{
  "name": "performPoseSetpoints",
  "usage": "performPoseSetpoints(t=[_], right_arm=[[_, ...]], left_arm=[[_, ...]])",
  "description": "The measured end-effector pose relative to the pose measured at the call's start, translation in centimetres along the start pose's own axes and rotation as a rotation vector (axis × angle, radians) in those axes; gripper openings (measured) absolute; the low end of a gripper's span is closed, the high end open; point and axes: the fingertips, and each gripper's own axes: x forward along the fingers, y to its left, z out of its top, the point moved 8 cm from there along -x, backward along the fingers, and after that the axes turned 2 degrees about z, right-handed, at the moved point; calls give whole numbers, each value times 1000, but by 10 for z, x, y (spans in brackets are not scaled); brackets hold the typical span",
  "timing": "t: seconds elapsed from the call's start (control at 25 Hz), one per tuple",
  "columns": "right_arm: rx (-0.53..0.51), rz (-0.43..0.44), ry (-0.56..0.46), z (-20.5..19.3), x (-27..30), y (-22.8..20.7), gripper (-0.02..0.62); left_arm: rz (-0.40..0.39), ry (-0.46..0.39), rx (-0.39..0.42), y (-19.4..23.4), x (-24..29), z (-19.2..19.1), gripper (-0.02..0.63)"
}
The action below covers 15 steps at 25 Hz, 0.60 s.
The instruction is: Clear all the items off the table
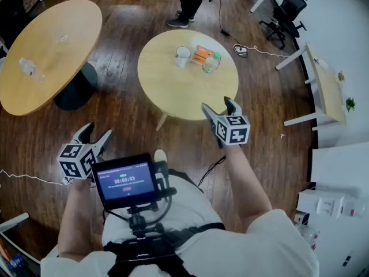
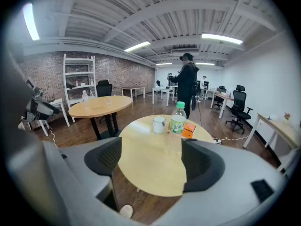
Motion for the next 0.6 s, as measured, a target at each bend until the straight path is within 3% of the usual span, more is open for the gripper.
performPoseSetpoints(t=[0.12,0.24,0.36,0.6], right_arm=[[-37,-10,-2,27,10,-18,410],[-61,-16,-2,43,52,-51,410],[-83,-11,0,50,98,-81,410],[-122,24,35,54,154,-102,410]], left_arm=[[16,-5,-10,-10,-3,22,316],[26,-8,-16,-14,28,32,316],[42,-7,-30,-15,61,31,316],[89,-19,-61,-18,74,35,316]])
